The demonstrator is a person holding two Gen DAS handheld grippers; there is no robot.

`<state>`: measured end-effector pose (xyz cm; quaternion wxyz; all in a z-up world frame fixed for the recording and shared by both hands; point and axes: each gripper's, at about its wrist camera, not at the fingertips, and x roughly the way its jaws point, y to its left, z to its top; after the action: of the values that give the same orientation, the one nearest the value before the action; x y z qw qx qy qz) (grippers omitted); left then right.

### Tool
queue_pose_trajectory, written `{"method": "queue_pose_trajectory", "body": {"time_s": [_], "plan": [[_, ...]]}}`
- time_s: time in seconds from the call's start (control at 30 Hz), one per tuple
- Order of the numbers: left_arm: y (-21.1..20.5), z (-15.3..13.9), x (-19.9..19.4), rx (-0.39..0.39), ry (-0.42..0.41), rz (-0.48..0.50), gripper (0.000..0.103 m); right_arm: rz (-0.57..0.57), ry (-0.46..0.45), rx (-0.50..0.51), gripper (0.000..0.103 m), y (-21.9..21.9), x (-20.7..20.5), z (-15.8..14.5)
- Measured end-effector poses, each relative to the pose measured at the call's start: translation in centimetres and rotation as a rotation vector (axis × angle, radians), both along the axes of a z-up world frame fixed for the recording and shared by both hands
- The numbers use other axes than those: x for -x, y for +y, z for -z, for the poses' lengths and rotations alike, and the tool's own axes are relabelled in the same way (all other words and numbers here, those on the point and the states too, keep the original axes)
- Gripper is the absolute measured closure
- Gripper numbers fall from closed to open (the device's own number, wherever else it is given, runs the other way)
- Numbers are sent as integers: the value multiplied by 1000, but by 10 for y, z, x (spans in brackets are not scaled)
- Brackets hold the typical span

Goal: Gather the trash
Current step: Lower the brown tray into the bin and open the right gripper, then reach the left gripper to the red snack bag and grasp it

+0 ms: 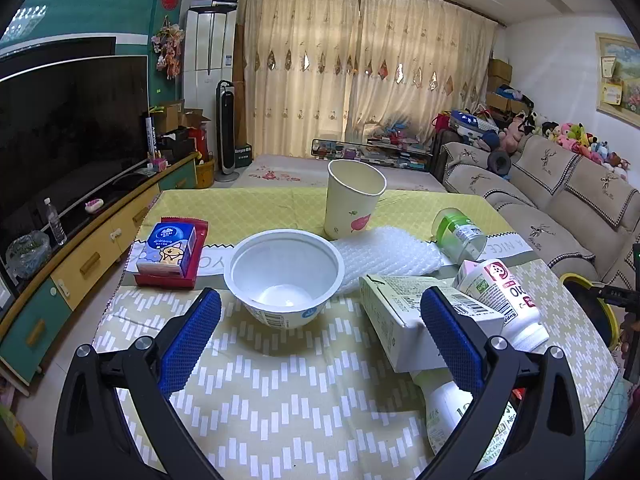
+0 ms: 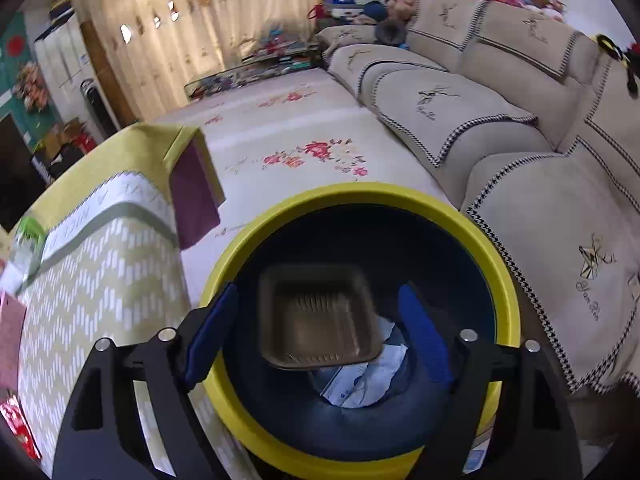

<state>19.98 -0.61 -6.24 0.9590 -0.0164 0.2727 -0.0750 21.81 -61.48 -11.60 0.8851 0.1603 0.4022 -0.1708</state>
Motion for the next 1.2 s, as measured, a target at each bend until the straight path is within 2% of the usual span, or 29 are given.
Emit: {"method": "queue_pose_trajectory", "body": {"time_s": [0.23,0.33,0.47,0.6,0.7,0.83,0.93,1.2], "plan": [[-2,-3,3,-4,-11,7,5,-5,-20,-20,23,4,7,-2],[-12,-8,10,-40,-30,27,5,-19,-17,-11,23,11,11,-4],[-27,-18,26,-51,-28,76,5,-40,-21,8,23,22,17,-8],[-48,-23,50,-73,4,147,5,-54,-35,18,23,28,25,-10],[-61,-24,70,-57,39,210,5,-70,-49,6,22,30,30,-11],[-82,-18,96,-49,96,316,5,-83,-59,-13,22,30,34,-10],[-95,-10,108,-66,130,348,5,-91,-68,-24,22,30,38,-9],[-115,-1,110,-100,160,357,25,-103,-86,-44,22,30,46,-12]]}}
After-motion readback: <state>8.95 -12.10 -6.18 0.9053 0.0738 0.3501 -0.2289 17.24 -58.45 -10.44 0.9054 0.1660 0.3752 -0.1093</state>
